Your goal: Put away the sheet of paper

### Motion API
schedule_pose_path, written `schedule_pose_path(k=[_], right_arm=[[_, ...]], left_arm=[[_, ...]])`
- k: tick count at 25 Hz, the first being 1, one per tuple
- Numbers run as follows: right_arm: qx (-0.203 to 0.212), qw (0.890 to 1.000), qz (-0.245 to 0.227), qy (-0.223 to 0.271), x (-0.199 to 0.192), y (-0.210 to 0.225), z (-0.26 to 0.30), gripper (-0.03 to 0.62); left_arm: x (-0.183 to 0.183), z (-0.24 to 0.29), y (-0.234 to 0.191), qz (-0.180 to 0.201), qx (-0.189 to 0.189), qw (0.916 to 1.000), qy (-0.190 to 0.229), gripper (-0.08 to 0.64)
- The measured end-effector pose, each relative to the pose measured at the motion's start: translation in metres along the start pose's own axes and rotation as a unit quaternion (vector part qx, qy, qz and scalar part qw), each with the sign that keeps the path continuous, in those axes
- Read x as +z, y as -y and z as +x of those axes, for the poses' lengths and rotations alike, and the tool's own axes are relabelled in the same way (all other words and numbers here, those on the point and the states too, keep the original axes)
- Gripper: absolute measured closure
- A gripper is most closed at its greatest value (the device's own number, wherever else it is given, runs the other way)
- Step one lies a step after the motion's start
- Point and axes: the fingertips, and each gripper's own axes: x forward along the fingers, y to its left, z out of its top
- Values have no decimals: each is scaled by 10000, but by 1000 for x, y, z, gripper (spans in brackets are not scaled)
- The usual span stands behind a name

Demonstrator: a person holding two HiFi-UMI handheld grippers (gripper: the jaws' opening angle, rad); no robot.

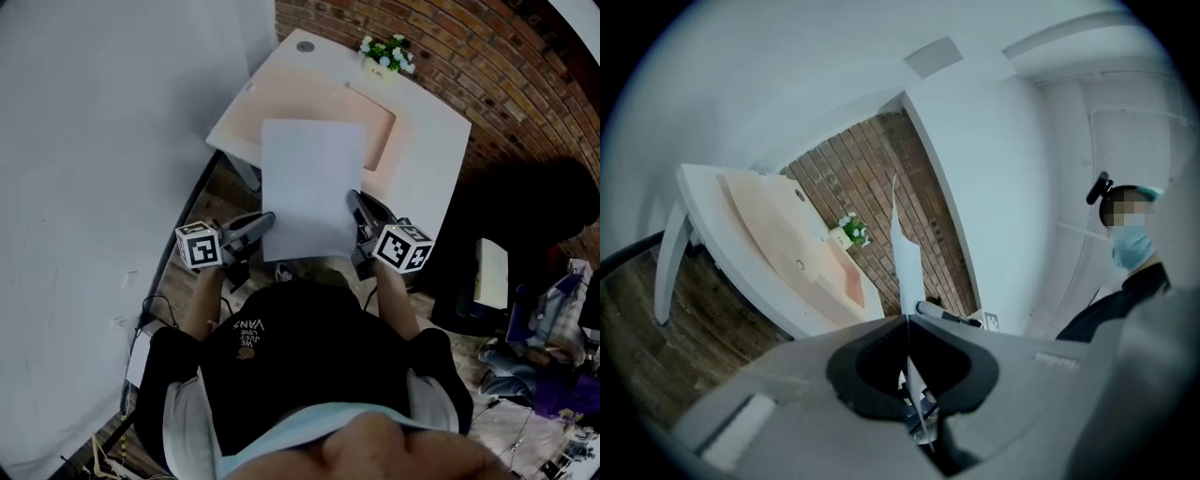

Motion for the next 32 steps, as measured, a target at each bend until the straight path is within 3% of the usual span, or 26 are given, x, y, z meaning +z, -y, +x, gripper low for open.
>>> schedule_pose_path(k=[13, 32], right_arm=[[-280, 9996, 60, 27, 17, 28, 16, 591], [-65, 9999, 62, -73, 88, 105, 78, 592]], left_arm=[[22, 28, -29, -20, -98, 9998, -191, 560], [91, 110, -72, 161, 195, 9996, -89, 560]])
